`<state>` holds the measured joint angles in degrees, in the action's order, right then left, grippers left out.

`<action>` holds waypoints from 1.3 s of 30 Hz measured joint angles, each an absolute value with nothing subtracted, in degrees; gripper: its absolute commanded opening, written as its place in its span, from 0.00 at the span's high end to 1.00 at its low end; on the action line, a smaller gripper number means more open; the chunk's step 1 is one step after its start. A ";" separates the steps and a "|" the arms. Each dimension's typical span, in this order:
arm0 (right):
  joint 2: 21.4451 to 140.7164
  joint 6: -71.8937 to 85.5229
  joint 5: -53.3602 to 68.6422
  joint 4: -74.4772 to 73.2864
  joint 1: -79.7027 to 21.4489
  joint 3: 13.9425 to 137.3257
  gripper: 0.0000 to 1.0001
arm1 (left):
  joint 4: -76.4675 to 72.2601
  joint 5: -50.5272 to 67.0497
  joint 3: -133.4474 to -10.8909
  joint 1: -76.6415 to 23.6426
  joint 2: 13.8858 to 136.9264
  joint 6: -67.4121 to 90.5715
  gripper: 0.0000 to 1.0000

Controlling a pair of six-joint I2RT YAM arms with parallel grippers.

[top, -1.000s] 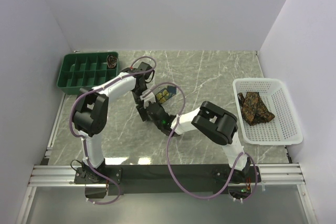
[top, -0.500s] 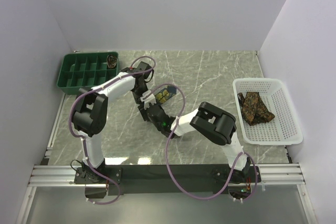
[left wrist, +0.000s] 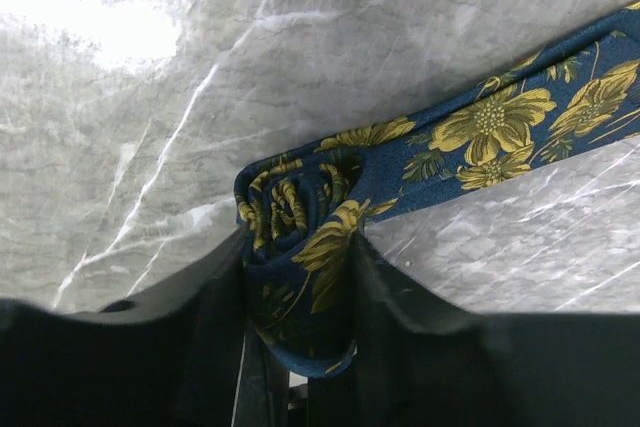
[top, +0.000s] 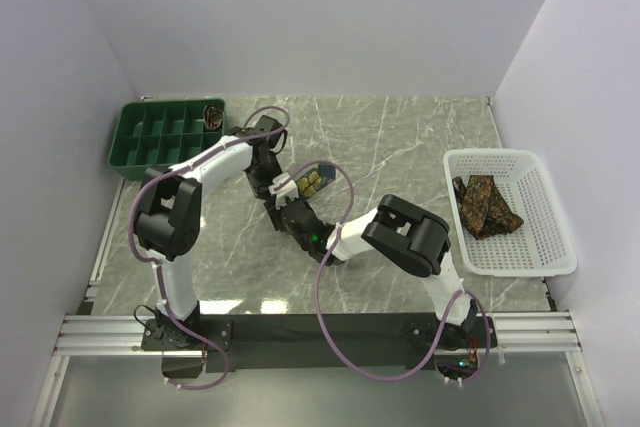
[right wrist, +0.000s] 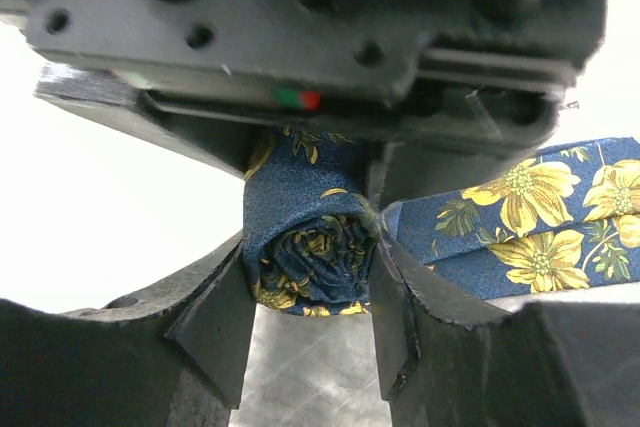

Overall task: Roll the ties
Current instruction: Roll the tie

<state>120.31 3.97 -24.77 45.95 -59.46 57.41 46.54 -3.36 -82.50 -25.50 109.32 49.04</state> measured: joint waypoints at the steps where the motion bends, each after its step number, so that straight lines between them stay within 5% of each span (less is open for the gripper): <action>1: 120.31 3.97 -24.73 46.00 -59.55 57.41 0.97 | 46.70 -3.01 -82.50 -25.28 109.21 49.25 0.48; 18: 120.29 3.92 -24.75 45.89 -59.66 57.41 1.00 | 47.70 -1.91 -82.52 -23.75 106.39 53.01 0.06; 31: 120.16 4.10 -24.34 45.10 -59.66 57.47 1.00 | 39.90 -8.21 -78.00 -16.93 89.45 54.08 0.02; 39: 117.69 9.54 -20.27 41.67 -58.00 56.51 1.00 | 24.36 -11.40 -58.50 -16.84 73.80 48.14 0.01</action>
<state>117.69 9.54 -20.27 41.67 -58.00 56.51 24.36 -11.40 -58.50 -16.84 73.80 48.14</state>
